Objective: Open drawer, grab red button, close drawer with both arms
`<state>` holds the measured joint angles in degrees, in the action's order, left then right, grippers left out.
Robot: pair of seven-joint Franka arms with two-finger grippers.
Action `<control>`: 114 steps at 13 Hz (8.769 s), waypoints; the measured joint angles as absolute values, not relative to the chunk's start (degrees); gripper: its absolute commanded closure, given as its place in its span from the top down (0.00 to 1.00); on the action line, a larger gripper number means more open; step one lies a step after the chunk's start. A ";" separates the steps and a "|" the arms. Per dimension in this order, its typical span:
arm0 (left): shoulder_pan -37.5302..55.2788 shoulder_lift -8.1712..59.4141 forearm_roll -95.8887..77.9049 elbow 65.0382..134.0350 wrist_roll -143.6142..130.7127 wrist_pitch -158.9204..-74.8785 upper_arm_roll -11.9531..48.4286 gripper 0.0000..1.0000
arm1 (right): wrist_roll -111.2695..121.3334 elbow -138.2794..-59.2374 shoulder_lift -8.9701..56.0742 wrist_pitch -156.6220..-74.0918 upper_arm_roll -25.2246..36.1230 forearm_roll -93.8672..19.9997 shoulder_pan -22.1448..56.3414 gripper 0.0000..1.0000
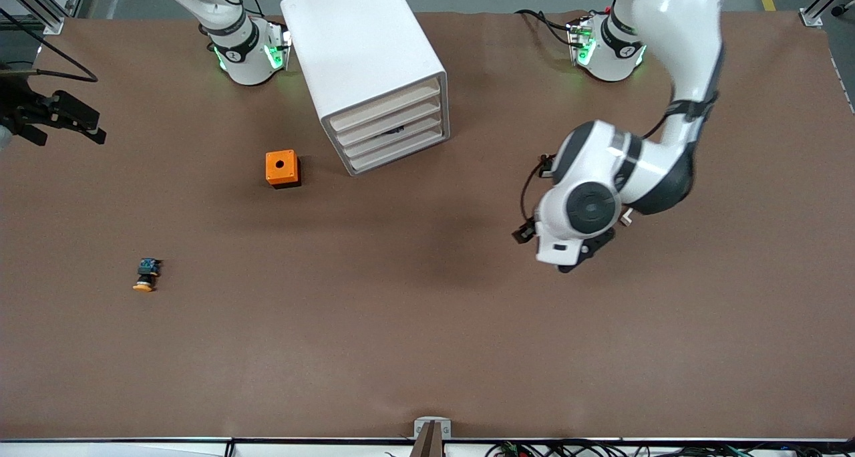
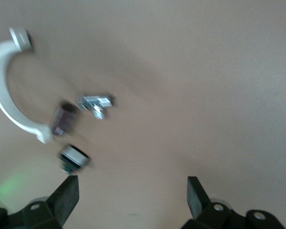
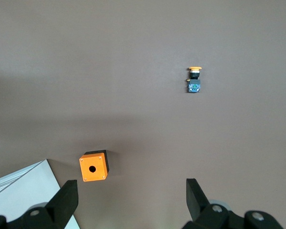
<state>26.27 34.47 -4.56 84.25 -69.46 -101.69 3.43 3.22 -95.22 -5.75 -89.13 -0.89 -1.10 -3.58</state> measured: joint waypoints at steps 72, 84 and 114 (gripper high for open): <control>4.40 22.38 -2.90 71.46 -27.66 -85.18 1.14 1.00 | -99.22 -94.21 15.26 -108.32 -2.77 0.14 43.10 1.00; 2.58 18.36 -2.06 73.66 -18.50 -85.69 2.13 1.00 | -105.08 -92.38 26.43 -114.37 -2.38 1.45 45.24 1.00; 26.36 32.51 1.16 95.90 -70.35 -132.62 14.93 1.00 | -63.11 -82.68 26.24 -102.92 -0.27 1.94 29.17 0.00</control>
